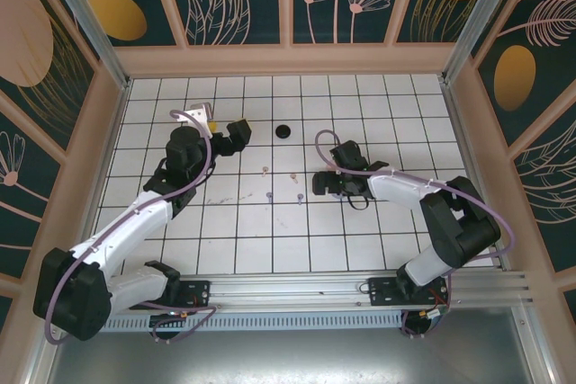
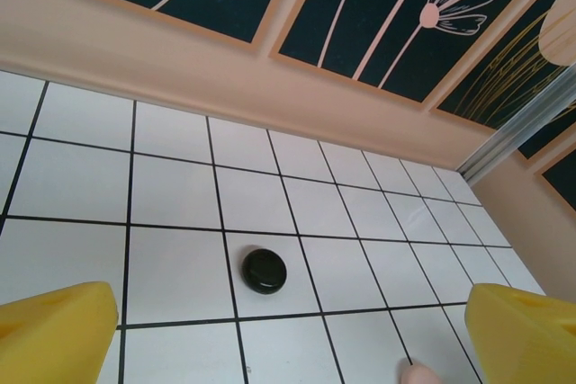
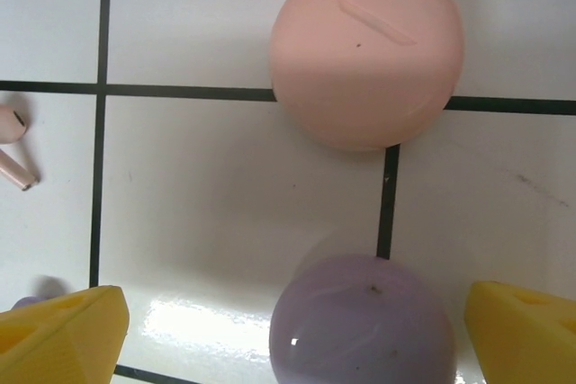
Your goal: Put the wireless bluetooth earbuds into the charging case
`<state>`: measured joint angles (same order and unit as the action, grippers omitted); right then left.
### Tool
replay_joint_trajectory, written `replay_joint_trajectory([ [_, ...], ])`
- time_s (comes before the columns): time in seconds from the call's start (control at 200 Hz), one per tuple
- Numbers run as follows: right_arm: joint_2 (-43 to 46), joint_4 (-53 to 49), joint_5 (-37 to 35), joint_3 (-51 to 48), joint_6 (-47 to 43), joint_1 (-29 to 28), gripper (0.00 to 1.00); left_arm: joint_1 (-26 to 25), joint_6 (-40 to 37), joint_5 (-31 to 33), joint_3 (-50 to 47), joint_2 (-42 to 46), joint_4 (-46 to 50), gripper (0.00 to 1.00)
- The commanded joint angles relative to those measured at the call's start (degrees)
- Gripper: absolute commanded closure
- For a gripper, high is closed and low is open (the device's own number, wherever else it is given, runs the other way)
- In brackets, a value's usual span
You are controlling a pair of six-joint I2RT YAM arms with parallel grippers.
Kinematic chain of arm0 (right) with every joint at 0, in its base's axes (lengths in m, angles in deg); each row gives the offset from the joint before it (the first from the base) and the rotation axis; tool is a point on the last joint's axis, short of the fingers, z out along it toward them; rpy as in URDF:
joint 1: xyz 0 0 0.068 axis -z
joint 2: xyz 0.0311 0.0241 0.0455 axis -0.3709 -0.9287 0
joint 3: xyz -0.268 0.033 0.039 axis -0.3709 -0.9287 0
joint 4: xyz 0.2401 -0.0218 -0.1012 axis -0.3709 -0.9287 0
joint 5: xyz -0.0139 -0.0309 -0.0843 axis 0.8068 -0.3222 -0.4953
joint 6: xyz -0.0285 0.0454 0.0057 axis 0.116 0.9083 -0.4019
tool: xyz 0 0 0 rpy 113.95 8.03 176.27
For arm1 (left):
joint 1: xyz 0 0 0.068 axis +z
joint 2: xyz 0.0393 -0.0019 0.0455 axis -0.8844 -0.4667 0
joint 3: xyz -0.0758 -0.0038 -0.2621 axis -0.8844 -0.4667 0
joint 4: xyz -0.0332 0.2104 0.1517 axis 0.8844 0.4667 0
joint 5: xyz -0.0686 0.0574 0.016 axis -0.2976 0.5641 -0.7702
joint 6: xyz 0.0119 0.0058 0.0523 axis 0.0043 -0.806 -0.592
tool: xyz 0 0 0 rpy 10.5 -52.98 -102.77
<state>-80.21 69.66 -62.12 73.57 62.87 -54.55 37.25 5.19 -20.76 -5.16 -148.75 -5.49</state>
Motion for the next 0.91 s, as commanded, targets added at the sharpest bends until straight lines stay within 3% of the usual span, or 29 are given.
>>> replay_joint_trajectory([
  [0.0, 0.4, -1.6, 0.4, 1.1, 0.4, -1.3, 0.04, -0.5, 0.3, -1.1, 0.9, -0.7, -2.6, 0.01],
  [0.435, 2.5, -6.6, -0.4, 2.2, 2.6, -3.3, 0.05, -0.6, -0.3, -1.1, 1.1, -1.8, -3.0, 0.01],
  [0.571, 2.7, -9.8, -3.9, 4.0, 3.7, -3.5, 0.05, -0.6, -0.4, -1.5, 1.2, -2.0, -3.2, 0.01],
  [0.901, -4.4, -14.6, -5.9, 8.8, -4.8, -3.5, 0.14, -0.6, -1.1, -2.7, 1.8, -2.7, -2.8, 0.01],
])
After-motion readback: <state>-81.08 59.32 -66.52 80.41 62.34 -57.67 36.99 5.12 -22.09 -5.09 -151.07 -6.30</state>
